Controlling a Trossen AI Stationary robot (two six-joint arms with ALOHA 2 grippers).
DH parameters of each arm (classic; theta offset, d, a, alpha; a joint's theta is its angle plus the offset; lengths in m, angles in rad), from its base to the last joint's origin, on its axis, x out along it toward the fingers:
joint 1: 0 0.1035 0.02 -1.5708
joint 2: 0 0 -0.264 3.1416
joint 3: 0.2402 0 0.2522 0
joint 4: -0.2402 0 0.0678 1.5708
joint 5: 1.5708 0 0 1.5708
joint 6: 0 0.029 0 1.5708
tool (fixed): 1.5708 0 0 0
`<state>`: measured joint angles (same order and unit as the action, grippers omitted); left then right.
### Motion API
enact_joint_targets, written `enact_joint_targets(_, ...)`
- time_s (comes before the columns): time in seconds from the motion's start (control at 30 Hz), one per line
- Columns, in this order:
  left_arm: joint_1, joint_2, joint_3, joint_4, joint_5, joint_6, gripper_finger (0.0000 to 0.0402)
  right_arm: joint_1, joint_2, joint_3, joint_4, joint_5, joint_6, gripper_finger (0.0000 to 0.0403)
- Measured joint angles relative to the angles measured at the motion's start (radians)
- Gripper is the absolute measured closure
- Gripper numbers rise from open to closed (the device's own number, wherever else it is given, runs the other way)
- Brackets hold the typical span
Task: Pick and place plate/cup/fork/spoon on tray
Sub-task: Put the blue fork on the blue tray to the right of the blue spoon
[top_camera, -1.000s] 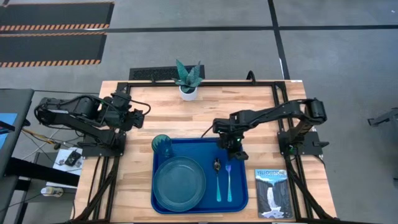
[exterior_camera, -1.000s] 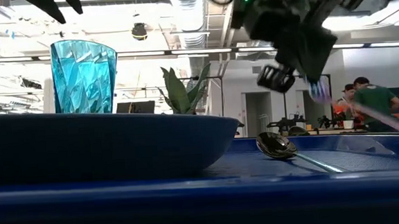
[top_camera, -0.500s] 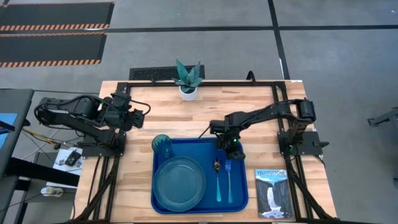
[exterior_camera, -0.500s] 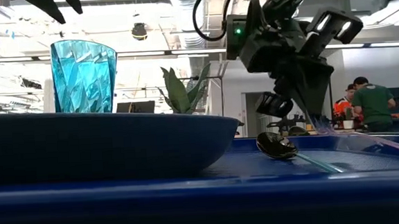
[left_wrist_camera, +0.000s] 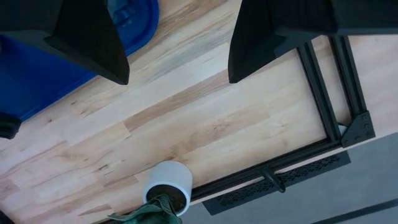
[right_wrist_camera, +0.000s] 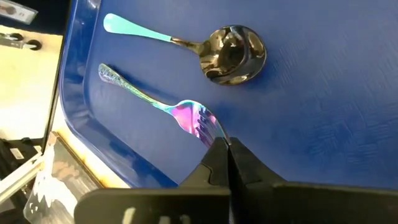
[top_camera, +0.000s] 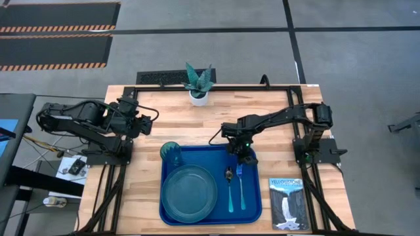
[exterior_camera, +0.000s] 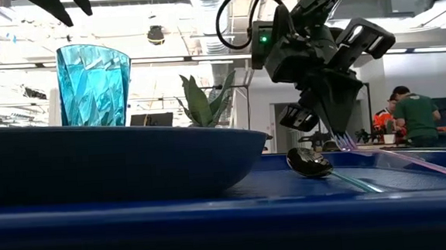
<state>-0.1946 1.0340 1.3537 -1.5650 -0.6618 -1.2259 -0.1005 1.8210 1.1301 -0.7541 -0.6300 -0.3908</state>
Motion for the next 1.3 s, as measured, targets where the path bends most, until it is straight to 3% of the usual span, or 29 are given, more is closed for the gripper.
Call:
enact_joint_targets(0.3,0.0,0.0,0.0,0.0,-0.001,-0.001,0.0141,0.0,0.0,-0.072,0.085,-0.004,0.045,0.0403)
enact_joint_targets(0.73,0.0,0.0,0.0,-0.001,-0.008,-0.001,0.0141,0.0,0.0,-0.074,0.108,0.023,0.043,0.0401)
enact_joint_targets(1.1,0.0,0.0,0.0,0.0,-0.008,-0.001,0.0141,0.002,0.0,-0.074,0.104,0.098,0.06,0.0345)
enact_joint_targets(1.3,0.0,0.0,0.0,0.0,-0.008,-0.001,0.0141,0.003,0.0,-0.074,0.104,0.097,0.099,0.0336)
